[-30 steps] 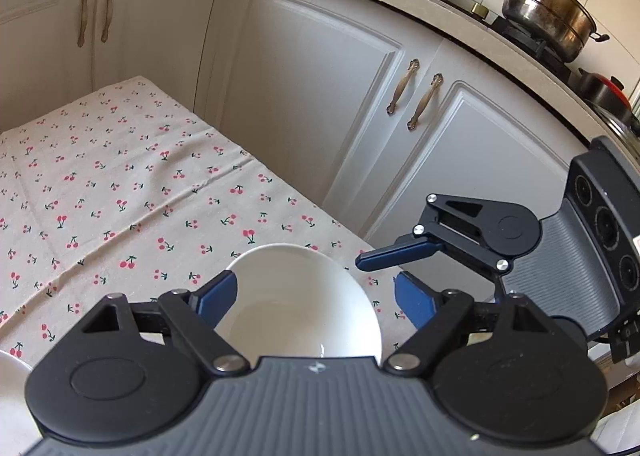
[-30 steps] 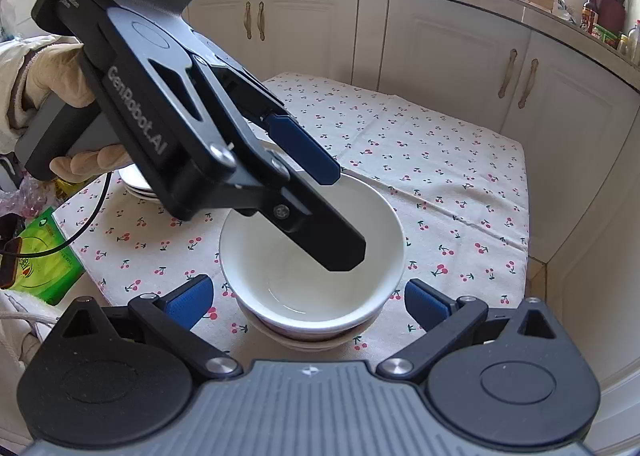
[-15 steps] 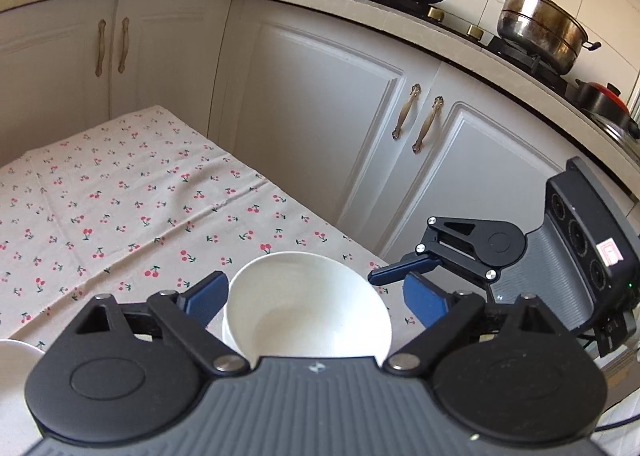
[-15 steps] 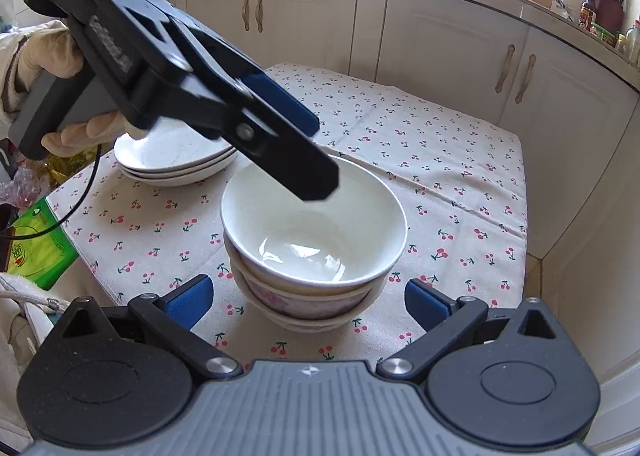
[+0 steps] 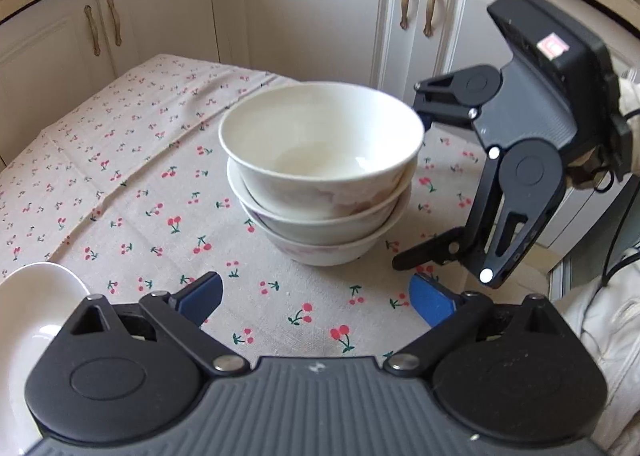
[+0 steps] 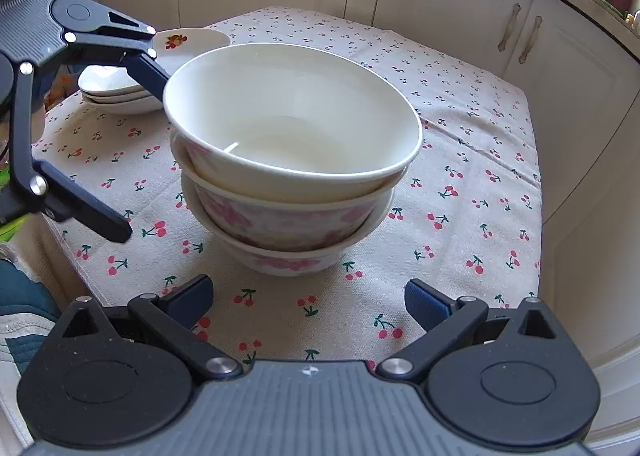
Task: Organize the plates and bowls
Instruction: 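Grip the three-bowl stack with the left tool while the right tool grips its opposite rim, then lift the bowl stack with both tools and carry it onto the plate stack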
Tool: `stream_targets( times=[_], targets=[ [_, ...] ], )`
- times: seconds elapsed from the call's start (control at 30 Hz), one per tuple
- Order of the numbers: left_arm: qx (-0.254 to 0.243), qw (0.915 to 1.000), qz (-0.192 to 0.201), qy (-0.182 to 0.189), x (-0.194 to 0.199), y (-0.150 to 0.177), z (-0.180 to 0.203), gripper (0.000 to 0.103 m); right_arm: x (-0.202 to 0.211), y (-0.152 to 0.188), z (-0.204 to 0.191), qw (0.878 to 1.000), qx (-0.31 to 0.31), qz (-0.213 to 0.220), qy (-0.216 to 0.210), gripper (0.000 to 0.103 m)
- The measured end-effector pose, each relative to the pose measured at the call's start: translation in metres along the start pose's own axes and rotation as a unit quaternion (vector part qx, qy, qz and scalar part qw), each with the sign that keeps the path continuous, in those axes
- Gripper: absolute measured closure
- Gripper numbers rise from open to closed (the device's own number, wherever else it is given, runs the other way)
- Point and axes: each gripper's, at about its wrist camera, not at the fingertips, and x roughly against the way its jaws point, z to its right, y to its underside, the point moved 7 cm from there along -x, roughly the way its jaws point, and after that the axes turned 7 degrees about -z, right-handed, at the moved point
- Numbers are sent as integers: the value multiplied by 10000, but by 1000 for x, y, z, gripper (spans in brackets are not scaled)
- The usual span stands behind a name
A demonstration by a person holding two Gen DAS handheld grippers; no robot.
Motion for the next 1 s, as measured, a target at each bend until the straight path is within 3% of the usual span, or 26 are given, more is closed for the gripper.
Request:
stream_targets(
  times=[0.27, 0.73, 0.87, 1.0],
  targets=[
    [-41, 9995, -302, 40, -33, -3, -9, 4, -5, 0, 3, 9998, 71, -6, -206, 0],
    [-304, 9993, -134, 155, -35, -7, -15, 1, -9, -4, 8, 9981, 278, 84, -547, 0],
    [-380, 9985, -35, 403, -29, -11, -13, 2, -7, -10, 8, 9970, 666, 218, -338, 0],
    [-661, 9968, 24, 458, -22, -15, -11, 3, 1, -17, 6, 9922, 1100, 296, -500, 0]
  ],
)
